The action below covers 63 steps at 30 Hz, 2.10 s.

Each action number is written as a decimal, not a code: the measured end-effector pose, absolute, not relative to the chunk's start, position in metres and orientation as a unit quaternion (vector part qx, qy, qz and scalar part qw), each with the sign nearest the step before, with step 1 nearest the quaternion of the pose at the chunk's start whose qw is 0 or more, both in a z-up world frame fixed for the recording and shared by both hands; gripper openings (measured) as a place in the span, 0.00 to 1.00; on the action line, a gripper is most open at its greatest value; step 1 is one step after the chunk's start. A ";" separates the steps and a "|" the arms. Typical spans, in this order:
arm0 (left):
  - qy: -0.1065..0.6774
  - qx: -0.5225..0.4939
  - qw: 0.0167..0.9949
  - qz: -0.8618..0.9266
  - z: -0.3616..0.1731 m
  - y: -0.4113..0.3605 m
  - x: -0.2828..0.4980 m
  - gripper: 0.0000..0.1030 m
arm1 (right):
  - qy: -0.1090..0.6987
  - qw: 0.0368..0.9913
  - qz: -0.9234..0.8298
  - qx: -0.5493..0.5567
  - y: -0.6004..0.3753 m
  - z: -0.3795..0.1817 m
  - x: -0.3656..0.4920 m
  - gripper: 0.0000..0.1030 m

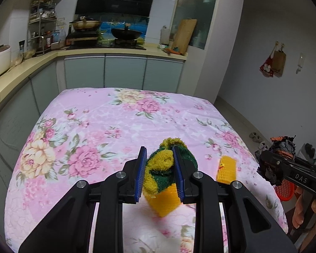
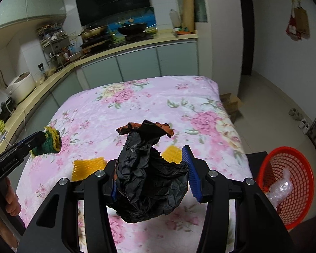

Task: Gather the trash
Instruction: 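Carry the scrubber and black cloth over the red basket with both grippers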

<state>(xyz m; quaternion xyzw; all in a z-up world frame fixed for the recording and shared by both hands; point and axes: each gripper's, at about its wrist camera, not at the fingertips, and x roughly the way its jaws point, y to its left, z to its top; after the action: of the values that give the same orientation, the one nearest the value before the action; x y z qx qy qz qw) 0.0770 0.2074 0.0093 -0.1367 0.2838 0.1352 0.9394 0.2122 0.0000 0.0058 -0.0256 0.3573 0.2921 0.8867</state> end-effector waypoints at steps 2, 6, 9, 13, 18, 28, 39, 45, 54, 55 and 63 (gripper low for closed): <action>0.283 -0.135 0.940 0.131 0.011 0.201 0.080 0.23 | 0.356 0.889 0.287 -0.022 -0.008 0.007 0.212 0.47; 0.284 -0.131 0.942 0.120 0.014 0.190 0.087 0.23 | 0.354 0.894 0.275 -0.011 -0.025 0.009 0.214 0.47; 0.285 -0.122 0.944 0.109 0.017 0.179 0.093 0.23 | 0.352 0.898 0.263 0.002 -0.041 0.011 0.216 0.47; 0.286 -0.117 0.946 0.094 0.021 0.166 0.102 0.23 | 0.351 0.904 0.245 0.015 -0.063 0.012 0.220 0.47; 0.288 -0.106 0.949 0.073 0.024 0.145 0.115 0.23 | 0.352 0.910 0.218 0.032 -0.093 0.012 0.227 0.47; 0.298 -0.092 0.950 0.018 0.024 0.098 0.145 0.23 | 0.345 0.922 0.169 0.052 -0.146 0.015 0.233 0.47; 0.319 -0.084 0.942 -0.068 0.023 0.033 0.188 0.23 | 0.339 0.933 0.100 0.072 -0.208 0.016 0.237 0.47; 0.335 -0.064 0.934 -0.109 0.016 -0.016 0.215 0.23 | 0.342 0.934 0.062 0.078 -0.239 0.011 0.242 0.48; 0.373 -0.048 0.916 -0.141 -0.010 -0.072 0.252 0.23 | 0.364 0.927 0.019 0.084 -0.273 -0.010 0.255 0.48; 0.378 -0.043 0.914 -0.144 -0.013 -0.079 0.257 0.23 | 0.368 0.926 0.016 0.086 -0.277 -0.012 0.257 0.48; 0.416 -0.031 0.896 -0.155 -0.041 -0.114 0.288 0.23 | 0.390 0.916 0.003 0.094 -0.295 -0.029 0.271 0.48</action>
<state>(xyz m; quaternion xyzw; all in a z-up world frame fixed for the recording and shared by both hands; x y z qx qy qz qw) 0.2879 -0.1135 -0.0407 -0.0315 0.4160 -0.1547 0.8956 0.2707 -0.2954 -0.0295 0.0945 0.3896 0.0028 0.9161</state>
